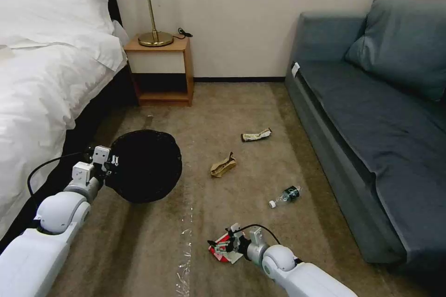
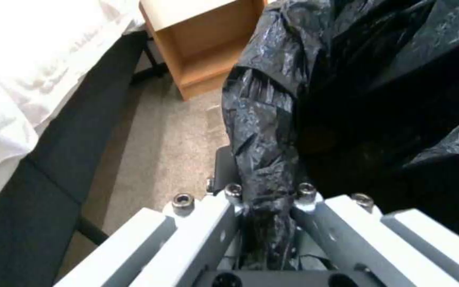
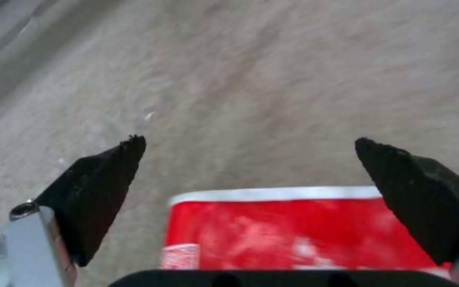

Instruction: Pick up the trash bin, then pick up the garbage on the floor and place it into the trash bin.

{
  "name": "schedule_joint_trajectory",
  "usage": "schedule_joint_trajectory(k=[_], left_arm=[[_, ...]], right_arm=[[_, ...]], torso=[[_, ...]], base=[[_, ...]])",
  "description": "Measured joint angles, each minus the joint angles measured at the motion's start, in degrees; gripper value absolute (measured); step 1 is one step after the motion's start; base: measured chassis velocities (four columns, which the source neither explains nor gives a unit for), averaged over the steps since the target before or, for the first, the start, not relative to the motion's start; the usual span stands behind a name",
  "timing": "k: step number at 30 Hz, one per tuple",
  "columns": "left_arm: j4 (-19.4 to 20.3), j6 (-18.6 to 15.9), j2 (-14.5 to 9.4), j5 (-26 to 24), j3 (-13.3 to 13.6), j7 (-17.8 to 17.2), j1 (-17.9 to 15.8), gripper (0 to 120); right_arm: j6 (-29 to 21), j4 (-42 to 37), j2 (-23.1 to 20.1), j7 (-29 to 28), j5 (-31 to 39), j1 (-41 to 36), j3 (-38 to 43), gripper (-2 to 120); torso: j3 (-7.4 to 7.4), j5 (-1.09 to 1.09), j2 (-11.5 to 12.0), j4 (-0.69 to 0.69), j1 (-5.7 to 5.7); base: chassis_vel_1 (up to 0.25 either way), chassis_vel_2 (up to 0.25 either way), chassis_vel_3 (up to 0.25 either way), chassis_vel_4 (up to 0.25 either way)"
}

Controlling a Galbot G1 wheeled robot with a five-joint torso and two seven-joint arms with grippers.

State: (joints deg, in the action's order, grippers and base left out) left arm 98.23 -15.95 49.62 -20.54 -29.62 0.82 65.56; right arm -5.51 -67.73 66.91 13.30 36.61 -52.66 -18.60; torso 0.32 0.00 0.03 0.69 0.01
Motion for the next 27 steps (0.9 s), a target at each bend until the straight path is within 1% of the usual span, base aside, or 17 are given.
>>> schedule_joint_trajectory(k=[1,3,7,9,13,14,19,21,27], left_arm=[[0.0,0.0,0.0,0.0,0.0,0.0,0.0,1],[0.1,0.1,-0.3,0.0,0.0,0.1,0.1,1],[0.2,0.1,-0.5,0.0,0.0,0.1,0.2,1],[0.3,0.1,-0.7,0.0,0.3,0.1,0.2,1],[0.3,0.1,-0.8,0.0,0.5,0.1,0.2,1],[0.3,0.1,-1.0,0.0,0.8,0.1,0.1,1],[0.1,0.1,-0.8,0.0,1.6,0.1,-0.4,1],[-0.4,0.1,-0.1,0.2,2.6,0.2,-0.8,1],[-0.4,0.1,-0.2,0.2,3.1,0.2,-1.0,1]], right_arm=[[0.0,0.0,0.0,0.0,0.0,0.0,0.0,100],[-1.2,-3.3,-2.5,-1.3,1.1,-0.4,0.3,100],[-2.0,-5.5,-4.0,-2.0,1.9,-0.8,0.3,100],[-3.5,-9.8,-6.7,-3.5,3.3,-1.7,0.2,100],[-4.0,-11.0,-7.6,-4.2,3.8,-2.2,0.2,100],[-4.5,-12.0,-8.6,-4.9,4.2,-3.2,0.3,100],[-4.3,-11.5,-9.3,-5.3,3.6,-5.3,1.7,100],[-3.9,-10.7,-8.7,-5.2,2.8,-6.4,2.7,100],[-3.8,-10.4,-7.6,-5.2,2.4,-6.9,3.5,100]], torso=[[0.0,0.0,0.0,0.0,0.0],[0.0,-0.01,0.0,0.01,0.0],[0.0,-0.01,0.0,0.01,0.0],[0.0,-0.02,0.0,0.01,0.0],[0.0,0.0,0.0,0.01,0.0],[0.0,0.0,0.0,0.01,0.0],[0.0,0.0,0.0,0.02,0.0],[0.0,0.0,0.0,0.01,0.0],[0.0,0.0,0.0,0.01,0.0]], base=[[0.0,0.0,0.0,0.0],[0.0,0.0,0.0,0.0],[0.0,0.0,0.0,0.0],[0.0,0.0,0.0,0.0],[0.0,0.0,0.0,0.0],[0.0,0.0,0.0,0.0],[0.0,0.0,0.0,0.0],[0.0,0.0,0.0,0.0],[0.0,0.0,0.0,0.0]])
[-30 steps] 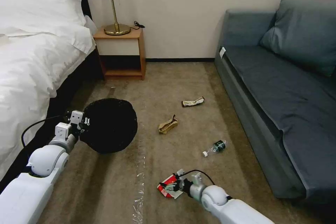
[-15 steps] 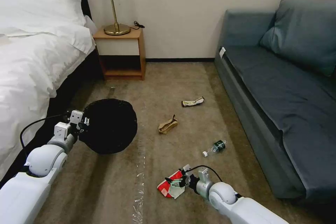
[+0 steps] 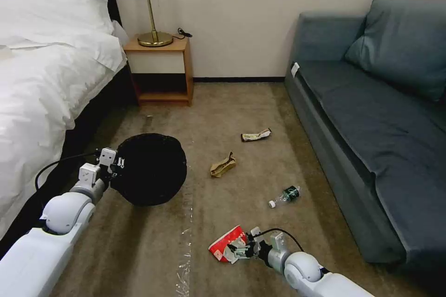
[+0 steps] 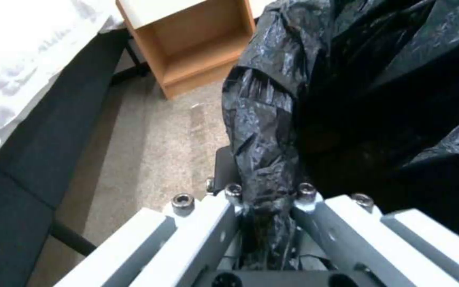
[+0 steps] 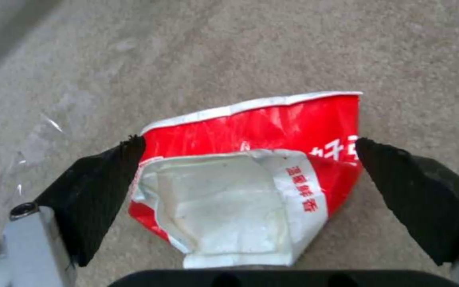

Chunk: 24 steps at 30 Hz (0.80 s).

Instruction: Pick up the trash bin, then pick up the garbage on the floor and place it into the trash bin.

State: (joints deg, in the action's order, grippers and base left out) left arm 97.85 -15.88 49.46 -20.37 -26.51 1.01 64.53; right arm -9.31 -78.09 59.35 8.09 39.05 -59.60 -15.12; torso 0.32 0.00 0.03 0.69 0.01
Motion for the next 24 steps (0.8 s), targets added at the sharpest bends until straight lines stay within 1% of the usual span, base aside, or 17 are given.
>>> schedule_joint_trajectory(k=[6,11,17,24], left_arm=[[0.0,0.0,-0.2,0.0,0.3,0.0,0.1,1],[0.1,0.0,-0.2,-0.1,0.4,-0.1,0.1,1],[0.1,0.0,0.3,-0.1,0.7,-0.1,0.0,1],[0.0,0.0,0.3,-0.1,0.7,0.0,0.1,1]], right_arm=[[0.7,1.5,1.9,0.6,-1.4,-0.4,0.8,100],[0.9,1.5,1.4,0.9,-1.6,-0.9,1.3,100],[1.1,1.7,0.6,1.4,-1.9,-1.7,1.7,100],[2.2,3.8,1.9,2.4,-3.0,-2.2,1.6,100]], torso=[[0.0,0.0,0.0,-0.01,0.0],[0.0,0.0,0.0,-0.01,0.0],[0.0,-0.01,0.0,0.0,0.0],[0.0,-0.01,0.0,0.0,0.0]], base=[[0.0,0.0,0.0,0.0],[0.0,0.0,0.0,0.0],[0.0,0.0,0.0,0.0],[0.0,0.0,0.0,0.0]])
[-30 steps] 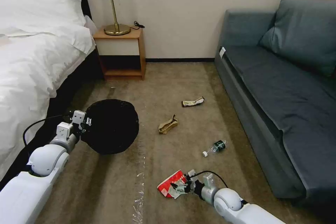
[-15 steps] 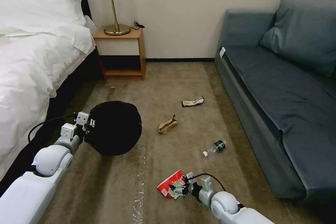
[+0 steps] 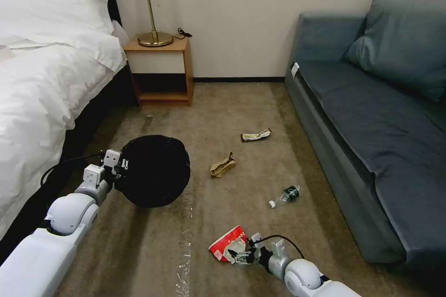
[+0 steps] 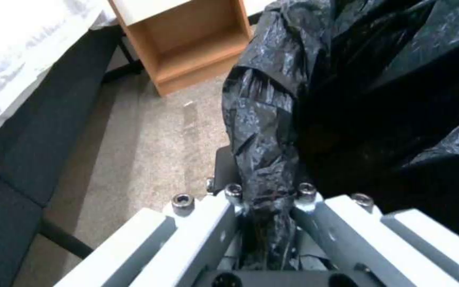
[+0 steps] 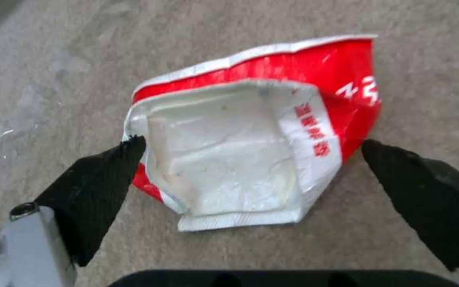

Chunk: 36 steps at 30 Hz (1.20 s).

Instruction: Pick up the trash bin, then pick up the garbage on the floor and place it into the trash bin.

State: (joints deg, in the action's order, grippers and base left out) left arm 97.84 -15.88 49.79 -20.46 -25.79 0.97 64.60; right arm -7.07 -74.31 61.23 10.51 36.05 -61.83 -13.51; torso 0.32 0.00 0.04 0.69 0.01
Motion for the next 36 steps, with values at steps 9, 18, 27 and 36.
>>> schedule_joint_trajectory(k=[9,18,27,36], left_arm=[[0.1,0.0,-0.3,-0.3,-0.2,0.1,0.2,1],[-0.2,0.4,-0.2,-0.2,-0.8,0.2,0.9,1],[-0.9,0.4,0.2,-0.2,-0.7,0.3,0.3,1],[-1.4,0.5,0.3,0.0,-0.6,0.3,0.4,1]], right_arm=[[1.8,4.4,3.9,1.5,-1.0,0.7,-0.3,100],[3.7,8.5,7.1,3.4,-1.9,1.4,0.4,73],[4.0,9.4,8.2,3.9,-1.8,1.8,0.2,39],[4.3,9.6,7.6,4.3,-1.6,1.9,0.1,6]], torso=[[0.0,0.0,0.0,-0.01,0.0],[-0.01,-0.02,0.0,0.01,0.0],[0.0,0.01,0.0,0.0,0.0],[0.0,0.01,0.0,0.0,0.0]], base=[[0.0,0.0,0.0,0.0],[0.0,0.0,0.0,0.0],[0.0,0.0,0.0,0.0],[0.0,0.0,0.0,0.0]])
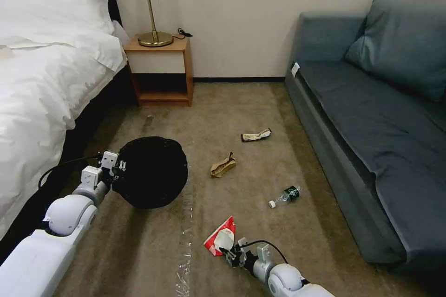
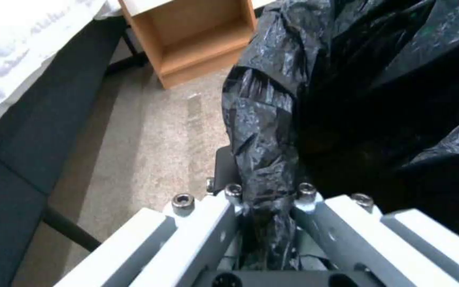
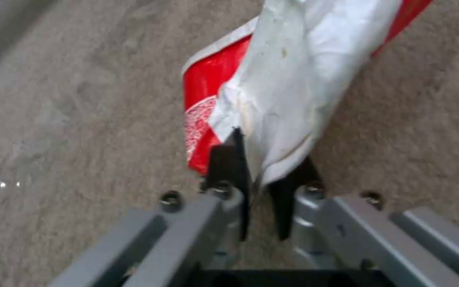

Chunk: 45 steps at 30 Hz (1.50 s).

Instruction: Pick up the trash bin, then pick up the garbage on the floor and place it into the trash bin.

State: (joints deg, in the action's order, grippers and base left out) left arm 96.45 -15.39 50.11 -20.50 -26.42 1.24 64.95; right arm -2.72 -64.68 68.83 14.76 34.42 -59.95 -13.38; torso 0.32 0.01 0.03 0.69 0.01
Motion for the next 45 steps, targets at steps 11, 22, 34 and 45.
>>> schedule_joint_trajectory(k=[11,22,34,45], left_arm=[[-0.4,0.0,0.8,0.0,1.4,-0.5,-1.1,1],[-0.3,0.0,2.8,-0.7,4.2,-1.5,-2.6,1],[-2.5,0.4,5.8,-1.5,7.4,-2.0,-6.1,1],[-2.5,0.4,6.4,-2.5,7.2,-2.8,-6.7,1]], right_arm=[[0.8,-4.7,-0.1,0.4,-0.8,0.1,4.6,0],[-0.5,-17.7,-2.5,0.0,-0.2,2.8,12.7,0],[-4.9,-29.6,-1.2,-2.1,7.6,9.0,10.4,0],[-5.3,-25.3,5.4,-2.6,9.3,16.0,-0.2,0]], torso=[[0.0,-0.01,0.0,0.0,0.0],[0.0,-0.01,0.0,0.01,0.0],[0.01,-0.01,0.0,0.01,0.0],[0.0,-0.02,0.0,0.0,0.0]], base=[[0.0,0.0,0.0,0.0],[0.0,0.0,0.0,0.0],[0.0,0.0,0.0,0.0],[0.0,0.0,0.0,0.0]])
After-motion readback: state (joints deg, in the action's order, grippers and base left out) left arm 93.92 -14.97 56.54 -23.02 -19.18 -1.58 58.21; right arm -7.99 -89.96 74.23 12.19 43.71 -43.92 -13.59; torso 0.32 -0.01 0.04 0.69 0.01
